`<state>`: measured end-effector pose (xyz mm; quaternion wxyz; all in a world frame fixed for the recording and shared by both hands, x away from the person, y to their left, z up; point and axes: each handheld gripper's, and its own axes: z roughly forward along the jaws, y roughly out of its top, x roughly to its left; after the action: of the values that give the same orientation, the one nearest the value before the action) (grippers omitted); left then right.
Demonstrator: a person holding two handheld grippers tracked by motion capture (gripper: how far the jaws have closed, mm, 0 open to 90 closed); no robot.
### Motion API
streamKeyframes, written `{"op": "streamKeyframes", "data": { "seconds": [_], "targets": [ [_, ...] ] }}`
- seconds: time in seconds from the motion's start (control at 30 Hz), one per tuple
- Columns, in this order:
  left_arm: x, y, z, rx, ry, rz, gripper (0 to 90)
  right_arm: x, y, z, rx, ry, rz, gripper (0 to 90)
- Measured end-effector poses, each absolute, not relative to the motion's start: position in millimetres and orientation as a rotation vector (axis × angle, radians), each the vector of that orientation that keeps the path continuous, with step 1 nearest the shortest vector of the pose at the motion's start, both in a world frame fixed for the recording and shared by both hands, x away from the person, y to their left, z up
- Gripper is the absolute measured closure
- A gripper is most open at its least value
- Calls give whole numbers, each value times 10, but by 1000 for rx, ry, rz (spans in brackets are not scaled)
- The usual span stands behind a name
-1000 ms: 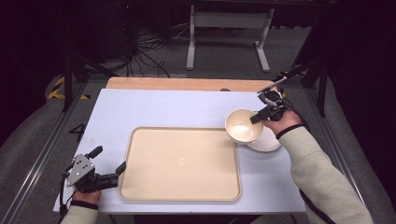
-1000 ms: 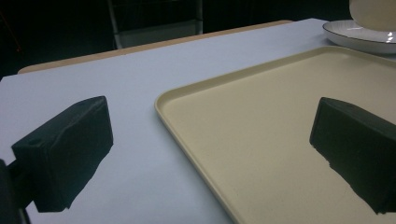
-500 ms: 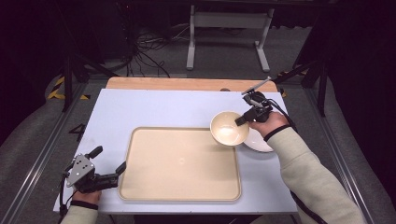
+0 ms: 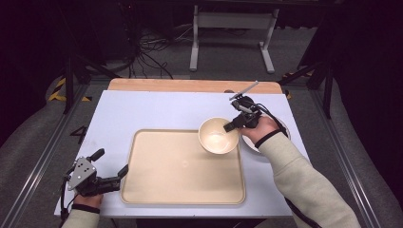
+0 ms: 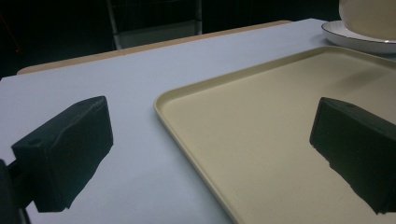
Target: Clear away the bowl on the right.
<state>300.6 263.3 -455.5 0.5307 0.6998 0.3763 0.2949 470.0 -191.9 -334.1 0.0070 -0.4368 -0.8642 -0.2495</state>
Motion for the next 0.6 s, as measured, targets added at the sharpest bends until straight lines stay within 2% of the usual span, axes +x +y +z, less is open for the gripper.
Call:
{"op": "streamKeyframes", "data": {
  "seconds": [0.6],
  "targets": [
    [3006, 2634, -4555, 1670, 901, 702, 2, 4614, -1452, -3353, -1231, -2718, -785, 838]
  ]
}}
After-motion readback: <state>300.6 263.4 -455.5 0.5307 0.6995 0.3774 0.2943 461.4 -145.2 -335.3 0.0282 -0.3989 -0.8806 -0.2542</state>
